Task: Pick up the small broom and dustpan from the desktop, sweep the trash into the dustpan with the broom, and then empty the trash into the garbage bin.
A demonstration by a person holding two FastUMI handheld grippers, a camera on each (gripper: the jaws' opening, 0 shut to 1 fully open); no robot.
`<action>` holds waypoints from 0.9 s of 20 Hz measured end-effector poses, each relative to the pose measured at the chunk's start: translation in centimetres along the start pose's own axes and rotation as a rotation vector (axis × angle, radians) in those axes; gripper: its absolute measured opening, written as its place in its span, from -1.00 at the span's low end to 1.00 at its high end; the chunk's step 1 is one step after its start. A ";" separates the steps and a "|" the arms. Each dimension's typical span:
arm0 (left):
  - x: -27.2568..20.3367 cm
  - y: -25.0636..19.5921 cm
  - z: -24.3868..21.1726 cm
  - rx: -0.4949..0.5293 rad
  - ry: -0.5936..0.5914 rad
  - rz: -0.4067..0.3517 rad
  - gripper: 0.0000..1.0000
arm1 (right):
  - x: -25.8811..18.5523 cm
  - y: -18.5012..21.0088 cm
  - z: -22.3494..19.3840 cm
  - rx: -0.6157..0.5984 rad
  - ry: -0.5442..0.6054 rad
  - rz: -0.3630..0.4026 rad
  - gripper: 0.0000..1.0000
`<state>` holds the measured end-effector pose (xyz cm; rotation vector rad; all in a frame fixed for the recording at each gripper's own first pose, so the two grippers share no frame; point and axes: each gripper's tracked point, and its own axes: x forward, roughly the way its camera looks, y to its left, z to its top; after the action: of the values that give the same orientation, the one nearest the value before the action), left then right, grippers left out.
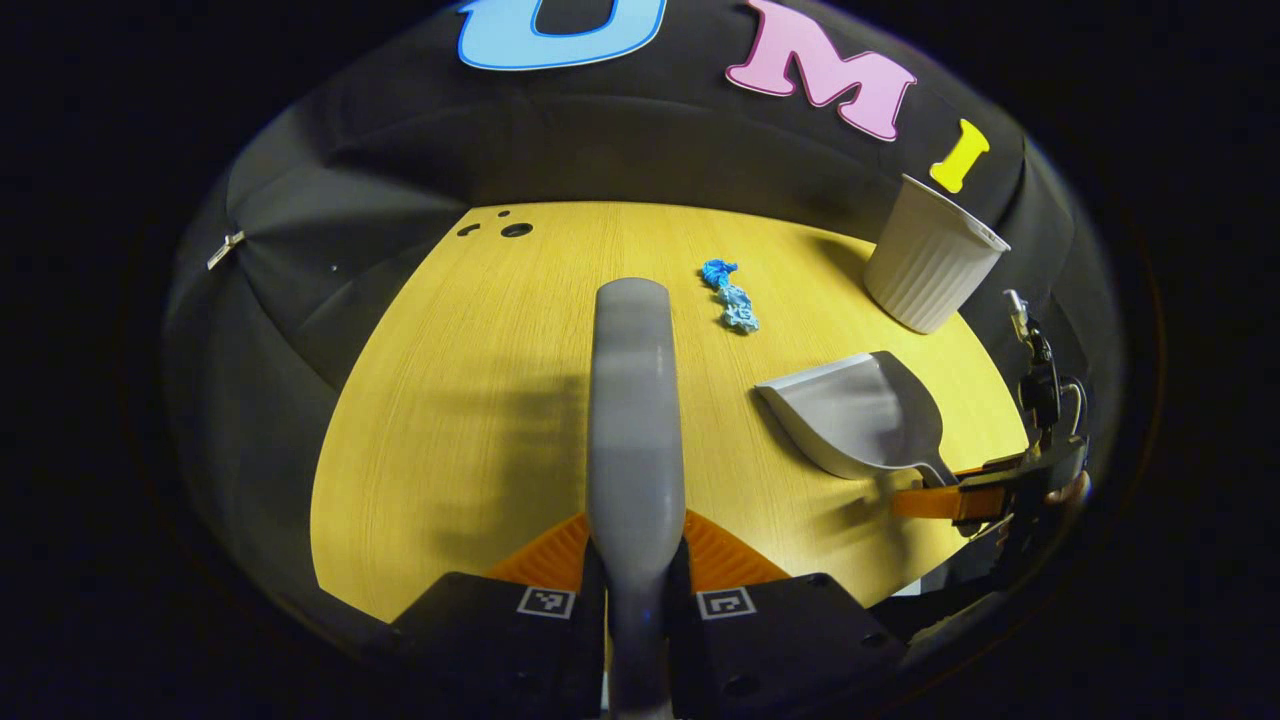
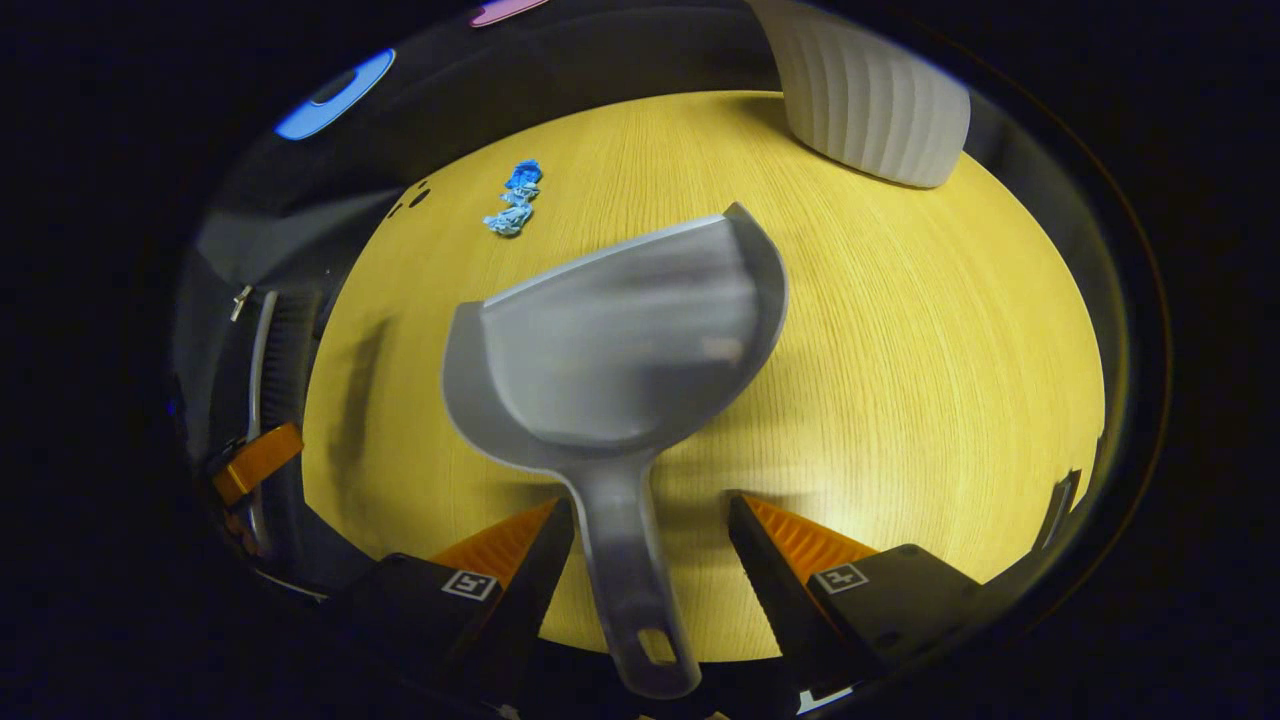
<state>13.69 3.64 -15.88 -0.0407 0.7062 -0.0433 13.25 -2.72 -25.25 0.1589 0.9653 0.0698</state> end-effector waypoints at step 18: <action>7.7 0.3 5.9 0.015 0.072 0.035 -0.40 | 0.6 -1.8 3.5 -0.202 -0.043 0.031 -0.25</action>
<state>23.37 3.67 -16.44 -0.0127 0.7788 -0.0164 16.42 -4.79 -24.09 -0.0106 0.9073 0.1909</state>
